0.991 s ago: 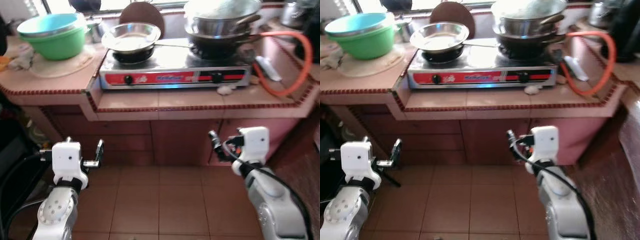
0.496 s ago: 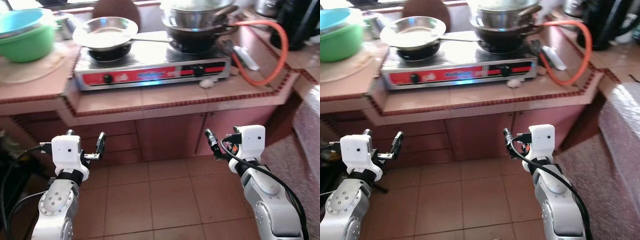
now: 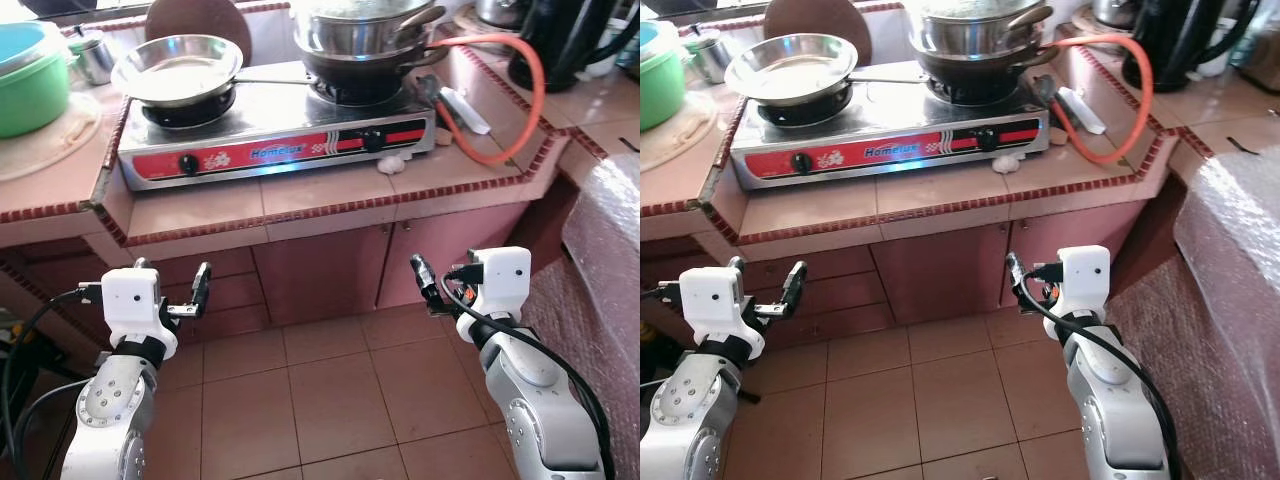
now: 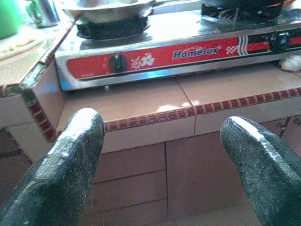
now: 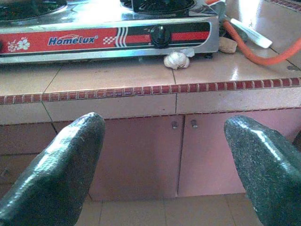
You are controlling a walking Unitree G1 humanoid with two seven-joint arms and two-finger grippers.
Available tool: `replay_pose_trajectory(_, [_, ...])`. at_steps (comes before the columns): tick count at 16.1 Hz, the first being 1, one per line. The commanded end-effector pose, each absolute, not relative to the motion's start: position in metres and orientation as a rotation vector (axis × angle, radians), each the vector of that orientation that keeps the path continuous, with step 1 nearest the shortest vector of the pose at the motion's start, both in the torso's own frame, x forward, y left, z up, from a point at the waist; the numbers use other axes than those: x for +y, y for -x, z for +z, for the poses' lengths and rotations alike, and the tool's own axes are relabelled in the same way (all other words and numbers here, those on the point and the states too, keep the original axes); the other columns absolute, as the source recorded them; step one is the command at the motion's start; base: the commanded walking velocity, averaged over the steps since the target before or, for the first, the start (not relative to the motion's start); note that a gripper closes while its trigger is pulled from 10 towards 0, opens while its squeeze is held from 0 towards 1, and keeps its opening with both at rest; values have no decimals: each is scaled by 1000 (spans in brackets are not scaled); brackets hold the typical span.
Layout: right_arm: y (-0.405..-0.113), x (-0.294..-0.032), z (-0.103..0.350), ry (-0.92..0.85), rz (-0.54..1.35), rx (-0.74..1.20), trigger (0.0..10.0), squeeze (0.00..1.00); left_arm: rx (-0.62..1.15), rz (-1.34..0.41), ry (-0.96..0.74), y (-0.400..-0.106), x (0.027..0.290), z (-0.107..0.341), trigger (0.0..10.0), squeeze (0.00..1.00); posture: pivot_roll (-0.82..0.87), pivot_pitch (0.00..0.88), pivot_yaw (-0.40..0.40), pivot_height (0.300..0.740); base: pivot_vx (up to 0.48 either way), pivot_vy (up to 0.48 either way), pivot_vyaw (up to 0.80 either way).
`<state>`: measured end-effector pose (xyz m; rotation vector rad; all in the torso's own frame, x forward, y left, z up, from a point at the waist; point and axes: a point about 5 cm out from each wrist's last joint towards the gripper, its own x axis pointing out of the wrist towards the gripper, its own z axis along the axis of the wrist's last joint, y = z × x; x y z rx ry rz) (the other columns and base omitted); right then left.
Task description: Kitchen organization
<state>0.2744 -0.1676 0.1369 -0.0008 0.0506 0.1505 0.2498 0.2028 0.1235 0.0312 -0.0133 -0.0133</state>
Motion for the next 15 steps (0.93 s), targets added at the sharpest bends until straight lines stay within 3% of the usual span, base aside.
replay_pose_trajectory(1, [-275,-166,135,-3,154,59,10000,0,-8,-16,-27,-249,205,123,10000,0,-139,83,69,740,0,0,-788])
replay_pose_trajectory(8, [-272,-173,143,6,119,14,10000,0,19,-102,-11,-253,194,120,10000,0,-147,90,64,740,0,0,-789])
replay_pose_trajectory(15, [-272,-173,144,18,106,13,10000,0,25,-132,-23,-254,187,118,10000,0,-156,90,60,740,0,0,0])
